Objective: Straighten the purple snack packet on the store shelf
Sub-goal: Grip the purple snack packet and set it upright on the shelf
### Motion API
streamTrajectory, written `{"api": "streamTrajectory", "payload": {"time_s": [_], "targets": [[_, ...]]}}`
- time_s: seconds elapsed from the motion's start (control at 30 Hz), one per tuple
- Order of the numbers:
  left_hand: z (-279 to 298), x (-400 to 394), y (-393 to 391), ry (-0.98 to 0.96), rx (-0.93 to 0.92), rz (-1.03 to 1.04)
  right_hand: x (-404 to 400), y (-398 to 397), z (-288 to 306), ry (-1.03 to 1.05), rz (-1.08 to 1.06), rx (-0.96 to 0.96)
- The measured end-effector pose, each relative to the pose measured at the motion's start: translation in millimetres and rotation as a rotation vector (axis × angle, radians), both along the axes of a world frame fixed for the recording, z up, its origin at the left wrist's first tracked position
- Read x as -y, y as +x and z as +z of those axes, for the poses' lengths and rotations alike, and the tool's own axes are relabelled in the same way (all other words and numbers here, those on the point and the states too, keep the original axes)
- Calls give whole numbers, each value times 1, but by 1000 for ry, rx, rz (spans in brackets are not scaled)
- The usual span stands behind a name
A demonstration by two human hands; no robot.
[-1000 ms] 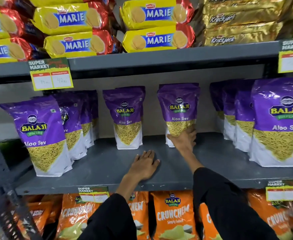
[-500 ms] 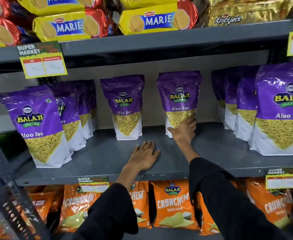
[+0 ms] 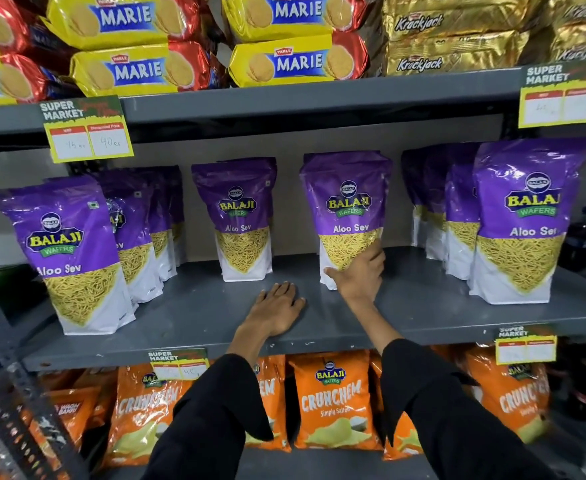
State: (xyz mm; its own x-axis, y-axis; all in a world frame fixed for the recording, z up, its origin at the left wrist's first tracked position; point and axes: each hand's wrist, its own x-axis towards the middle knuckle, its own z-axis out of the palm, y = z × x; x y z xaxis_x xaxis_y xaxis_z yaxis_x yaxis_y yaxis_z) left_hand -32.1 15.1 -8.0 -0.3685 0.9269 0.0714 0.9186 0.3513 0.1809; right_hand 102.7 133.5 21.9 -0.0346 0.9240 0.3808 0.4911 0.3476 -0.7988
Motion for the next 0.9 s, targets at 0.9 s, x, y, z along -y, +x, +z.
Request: {"api": "streamTrajectory", "payload": {"time_s": [0.9], "targets": [[3,1,8,-63,-49,20,85,92,-21,133,1,-25]]}}
